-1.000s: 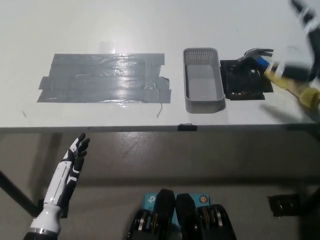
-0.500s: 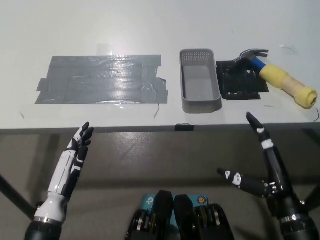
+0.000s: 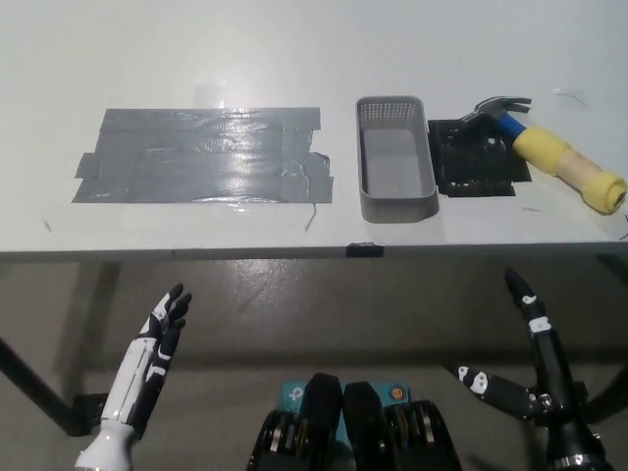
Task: The robot picks the hammer with right hand and hits the black area on the desk and places it back.
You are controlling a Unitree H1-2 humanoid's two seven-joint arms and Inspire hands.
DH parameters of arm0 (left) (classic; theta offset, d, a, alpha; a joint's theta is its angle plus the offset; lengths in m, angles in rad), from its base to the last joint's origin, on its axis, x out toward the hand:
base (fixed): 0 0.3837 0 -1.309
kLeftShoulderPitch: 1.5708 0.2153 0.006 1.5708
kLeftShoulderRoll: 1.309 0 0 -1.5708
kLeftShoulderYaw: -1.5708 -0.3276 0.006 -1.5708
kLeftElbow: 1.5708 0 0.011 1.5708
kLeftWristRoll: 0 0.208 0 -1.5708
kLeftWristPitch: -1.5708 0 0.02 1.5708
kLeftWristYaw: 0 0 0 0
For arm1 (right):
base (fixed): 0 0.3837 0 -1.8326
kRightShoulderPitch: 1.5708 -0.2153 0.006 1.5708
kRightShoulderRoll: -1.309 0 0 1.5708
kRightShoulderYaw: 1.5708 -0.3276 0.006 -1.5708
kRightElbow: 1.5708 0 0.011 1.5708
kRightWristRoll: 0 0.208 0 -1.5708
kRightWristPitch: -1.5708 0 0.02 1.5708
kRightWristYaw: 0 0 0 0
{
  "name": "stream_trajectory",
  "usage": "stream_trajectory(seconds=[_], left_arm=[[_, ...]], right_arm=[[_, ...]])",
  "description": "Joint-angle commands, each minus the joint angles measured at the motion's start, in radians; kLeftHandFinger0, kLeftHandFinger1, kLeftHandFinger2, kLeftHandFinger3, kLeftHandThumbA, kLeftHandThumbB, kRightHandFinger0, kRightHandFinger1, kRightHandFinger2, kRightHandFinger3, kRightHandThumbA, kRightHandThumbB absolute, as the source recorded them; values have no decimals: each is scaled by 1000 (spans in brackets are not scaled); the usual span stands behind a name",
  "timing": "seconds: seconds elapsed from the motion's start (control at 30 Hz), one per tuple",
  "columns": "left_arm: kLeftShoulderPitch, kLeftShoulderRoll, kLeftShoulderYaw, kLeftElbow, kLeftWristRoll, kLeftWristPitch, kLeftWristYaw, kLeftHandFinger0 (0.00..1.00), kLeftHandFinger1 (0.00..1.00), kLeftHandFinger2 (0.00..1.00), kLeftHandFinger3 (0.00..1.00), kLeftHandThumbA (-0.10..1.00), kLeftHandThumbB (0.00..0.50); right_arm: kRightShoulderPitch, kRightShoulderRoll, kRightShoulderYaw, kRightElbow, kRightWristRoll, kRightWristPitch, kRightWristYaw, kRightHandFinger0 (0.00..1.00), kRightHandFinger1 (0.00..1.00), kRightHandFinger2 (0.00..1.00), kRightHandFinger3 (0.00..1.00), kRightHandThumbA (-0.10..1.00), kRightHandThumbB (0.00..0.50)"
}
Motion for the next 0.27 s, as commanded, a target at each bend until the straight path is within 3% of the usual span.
stream_trajectory(seconds=[0.0,0.23], left_arm=[[5,-3,-1,-30,2,-31,-4,1000,1000,1000,1000,1000,119],[23,-5,-1,-32,4,-28,-2,1000,1000,1000,1000,1000,126]], right_arm=[[2,-2,16,5,49,-70,-8,1000,1000,1000,1000,982,205],[14,-2,24,14,71,-75,-4,1000,1000,1000,1000,945,200]])
